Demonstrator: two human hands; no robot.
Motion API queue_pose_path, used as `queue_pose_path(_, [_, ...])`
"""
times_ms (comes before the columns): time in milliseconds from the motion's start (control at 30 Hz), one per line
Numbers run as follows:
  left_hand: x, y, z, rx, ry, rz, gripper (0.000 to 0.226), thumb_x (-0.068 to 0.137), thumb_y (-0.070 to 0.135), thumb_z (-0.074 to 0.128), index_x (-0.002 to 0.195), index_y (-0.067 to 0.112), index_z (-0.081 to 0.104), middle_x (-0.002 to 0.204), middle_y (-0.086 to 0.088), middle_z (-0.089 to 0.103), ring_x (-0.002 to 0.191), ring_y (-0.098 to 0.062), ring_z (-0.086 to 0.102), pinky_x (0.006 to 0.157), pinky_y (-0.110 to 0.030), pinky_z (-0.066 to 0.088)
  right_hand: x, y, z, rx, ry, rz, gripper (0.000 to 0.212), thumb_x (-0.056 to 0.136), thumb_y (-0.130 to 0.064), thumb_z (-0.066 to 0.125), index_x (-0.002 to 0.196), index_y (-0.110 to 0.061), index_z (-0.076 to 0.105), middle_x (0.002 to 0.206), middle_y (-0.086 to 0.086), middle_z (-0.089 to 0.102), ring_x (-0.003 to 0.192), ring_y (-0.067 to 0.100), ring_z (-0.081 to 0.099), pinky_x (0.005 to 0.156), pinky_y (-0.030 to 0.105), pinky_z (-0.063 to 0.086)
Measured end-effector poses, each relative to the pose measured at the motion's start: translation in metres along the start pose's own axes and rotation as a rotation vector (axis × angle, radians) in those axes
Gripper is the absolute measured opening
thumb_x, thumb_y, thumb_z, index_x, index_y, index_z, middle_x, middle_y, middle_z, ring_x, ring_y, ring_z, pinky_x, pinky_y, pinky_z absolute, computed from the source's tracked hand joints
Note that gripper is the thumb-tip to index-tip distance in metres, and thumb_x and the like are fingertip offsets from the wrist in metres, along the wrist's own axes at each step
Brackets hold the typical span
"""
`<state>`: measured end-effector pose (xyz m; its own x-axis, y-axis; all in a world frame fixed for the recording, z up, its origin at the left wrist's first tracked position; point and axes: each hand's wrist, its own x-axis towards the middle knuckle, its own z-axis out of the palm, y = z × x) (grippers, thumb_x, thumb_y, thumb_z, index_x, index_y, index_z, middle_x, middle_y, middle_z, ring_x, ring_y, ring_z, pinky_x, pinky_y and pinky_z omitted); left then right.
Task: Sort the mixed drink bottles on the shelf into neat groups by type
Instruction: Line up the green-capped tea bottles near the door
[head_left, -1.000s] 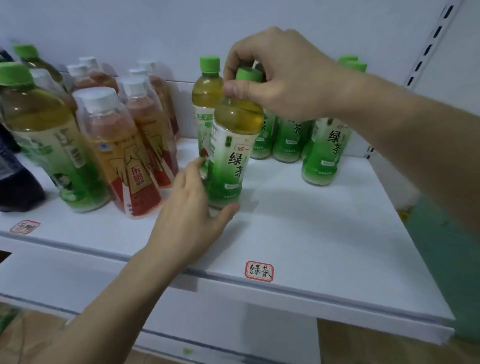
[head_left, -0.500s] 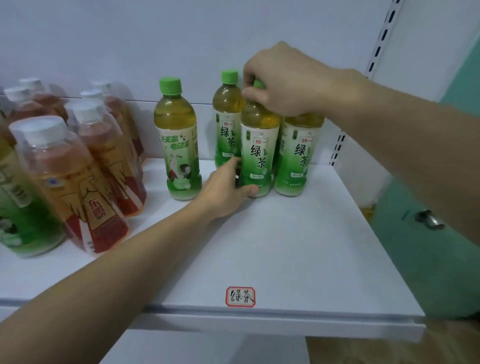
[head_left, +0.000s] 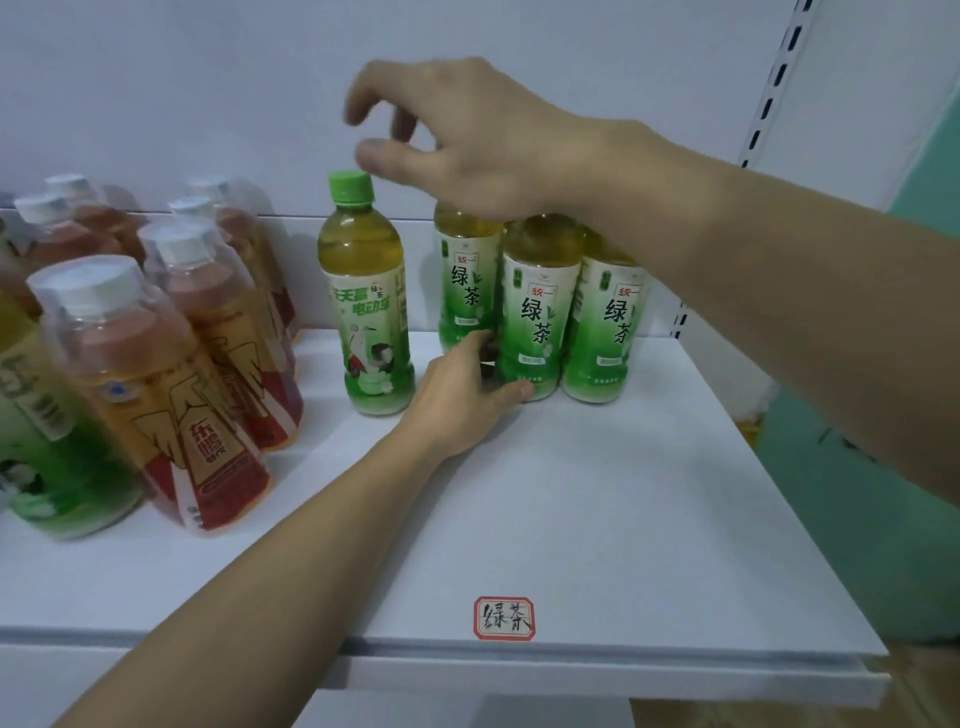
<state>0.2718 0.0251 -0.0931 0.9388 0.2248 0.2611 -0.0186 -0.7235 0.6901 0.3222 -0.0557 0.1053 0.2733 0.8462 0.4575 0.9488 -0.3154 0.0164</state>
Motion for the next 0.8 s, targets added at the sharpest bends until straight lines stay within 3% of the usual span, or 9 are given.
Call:
queue_pose_path(100, [-0.010,0.002,-0.012,0.187,-0.012,0.073,0.055,0.090,0.044,0.071,0.137,0.017,0.058,0.125,-0.001,0.068,0.106,-0.020,0.065,0.088,-0.034,0.054,0.020,-0.015,0.021,0.024,-0.164,-0.064,0.035,0.103,-0.044,0.053,0.131,-0.024,0.059,0.112,-0.013,0.052,0.103,0.010,0.050,0.081,0.024,0.034])
queue_pose_path(167, [-0.018,0.008,-0.020,0.307,0.032,0.169,0.036,0.092,0.041,0.067,0.120,0.019,0.068,0.109,0.002,0.071,0.095,-0.019,0.066,0.080,-0.034,0.055,0.028,-0.013,0.027,0.049,-0.137,-0.044,0.027,0.100,-0.039,0.060,0.121,-0.021,0.064,0.108,-0.011,0.053,0.099,0.011,0.049,0.075,0.023,0.033])
queue_pose_path(233, [-0.023,0.018,-0.031,0.311,0.180,0.260,0.018,0.092,0.035,0.063,0.097,0.020,0.071,0.090,0.006,0.070,0.081,-0.017,0.064,0.072,-0.037,0.056,0.032,-0.007,0.028,0.067,-0.133,0.039,0.027,0.098,-0.040,0.061,0.117,-0.021,0.064,0.108,-0.008,0.052,0.097,0.014,0.048,0.071,0.023,0.033])
queue_pose_path(333, [-0.023,0.025,-0.051,0.143,0.559,0.365,0.015,0.088,0.021,0.061,0.077,0.011,0.064,0.073,0.001,0.063,0.066,-0.021,0.058,0.063,-0.040,0.050,0.033,0.003,0.031,-0.027,-0.170,0.129,0.030,0.100,-0.046,0.051,0.115,-0.020,0.057,0.102,0.000,0.054,0.094,0.024,0.051,0.074,0.031,0.036])
queue_pose_path(467, [-0.017,0.012,-0.070,-0.089,0.803,0.246,0.014,0.087,0.020,0.059,0.092,0.007,0.055,0.086,-0.005,0.057,0.078,-0.018,0.053,0.073,-0.039,0.047,0.033,0.009,0.036,-0.120,-0.126,0.215,0.032,0.097,-0.047,0.043,0.105,-0.020,0.058,0.101,0.008,0.060,0.093,0.032,0.056,0.074,0.038,0.044])
queue_pose_path(567, [-0.010,-0.007,-0.072,-0.160,0.557,0.013,0.072,0.081,0.051,0.072,0.136,0.019,0.039,0.123,-0.003,0.053,0.110,-0.016,0.054,0.093,-0.037,0.049,0.036,0.007,0.037,-0.157,-0.135,0.277,0.050,0.099,-0.060,0.042,0.107,-0.015,0.062,0.098,0.007,0.060,0.090,0.031,0.056,0.070,0.036,0.039])
queue_pose_path(633, [-0.008,-0.017,-0.069,-0.182,0.289,-0.084,0.112,0.061,0.069,0.082,0.148,0.031,0.023,0.131,0.003,0.053,0.116,-0.015,0.057,0.096,-0.036,0.049,0.037,0.009,0.034,-0.140,-0.176,0.285,0.060,0.095,-0.069,0.045,0.105,-0.013,0.063,0.095,0.006,0.061,0.089,0.029,0.056,0.069,0.035,0.039])
queue_pose_path(700, [-0.005,-0.027,-0.062,-0.175,0.145,-0.093,0.116,0.052,0.064,0.090,0.143,0.030,0.027,0.121,0.014,0.057,0.113,-0.013,0.061,0.095,-0.035,0.052,0.038,0.010,0.027,-0.122,-0.229,0.272,0.059,0.090,-0.073,0.052,0.103,-0.016,0.060,0.091,0.002,0.058,0.090,0.028,0.056,0.070,0.034,0.040])
queue_pose_path(800, [0.001,-0.040,-0.056,-0.099,0.220,-0.118,0.084,0.063,0.045,0.094,0.124,0.029,0.039,0.111,0.016,0.059,0.103,-0.014,0.064,0.087,-0.036,0.055,0.035,0.008,0.015,-0.139,-0.292,0.240,0.047,0.086,-0.064,0.064,0.111,-0.026,0.057,0.106,-0.001,0.057,0.096,0.025,0.054,0.074,0.033,0.042])
